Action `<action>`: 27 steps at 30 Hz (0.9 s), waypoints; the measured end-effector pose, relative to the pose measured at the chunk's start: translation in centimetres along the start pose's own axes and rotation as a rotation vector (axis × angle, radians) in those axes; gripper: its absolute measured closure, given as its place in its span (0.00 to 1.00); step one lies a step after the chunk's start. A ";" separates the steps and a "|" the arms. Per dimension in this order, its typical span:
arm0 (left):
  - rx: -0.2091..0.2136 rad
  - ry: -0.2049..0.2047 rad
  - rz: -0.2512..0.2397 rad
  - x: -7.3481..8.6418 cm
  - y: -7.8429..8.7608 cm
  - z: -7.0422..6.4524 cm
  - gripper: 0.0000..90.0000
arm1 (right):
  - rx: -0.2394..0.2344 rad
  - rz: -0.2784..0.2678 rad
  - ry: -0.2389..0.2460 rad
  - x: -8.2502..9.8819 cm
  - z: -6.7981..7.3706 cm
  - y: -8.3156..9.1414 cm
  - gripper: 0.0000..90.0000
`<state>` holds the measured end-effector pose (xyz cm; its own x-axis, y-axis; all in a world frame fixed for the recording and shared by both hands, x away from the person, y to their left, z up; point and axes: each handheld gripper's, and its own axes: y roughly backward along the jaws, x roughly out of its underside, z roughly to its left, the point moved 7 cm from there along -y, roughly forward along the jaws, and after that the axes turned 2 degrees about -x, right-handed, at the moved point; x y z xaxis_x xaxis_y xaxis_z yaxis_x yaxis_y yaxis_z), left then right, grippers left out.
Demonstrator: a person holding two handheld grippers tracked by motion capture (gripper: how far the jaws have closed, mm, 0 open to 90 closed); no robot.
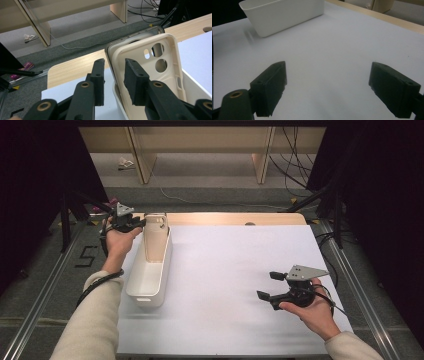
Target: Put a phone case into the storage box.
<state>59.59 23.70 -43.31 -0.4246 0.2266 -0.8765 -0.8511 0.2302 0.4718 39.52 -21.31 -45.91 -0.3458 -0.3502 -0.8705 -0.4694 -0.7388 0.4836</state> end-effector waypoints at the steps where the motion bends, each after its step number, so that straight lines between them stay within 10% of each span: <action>1: 0.002 -0.004 -0.001 -0.1 0.1 -0.1 0.75 | 0.001 0.000 0.000 0.0 0.0 0.0 0.17; 15: 0.067 0.073 -0.010 -0.3 3.8 -2.3 0.32 | 0.008 0.005 0.003 0.0 -0.1 0.0 0.17; 27: 0.097 0.028 -0.029 -1.0 6.7 -4.6 0.10 | 0.011 0.003 0.001 0.0 -0.2 0.1 0.18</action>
<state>52.92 20.68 -39.71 -0.4100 0.1926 -0.8915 -0.8298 0.3271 0.4523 39.63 -21.51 -45.86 -0.3470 -0.3529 -0.8689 -0.4772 -0.7312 0.4875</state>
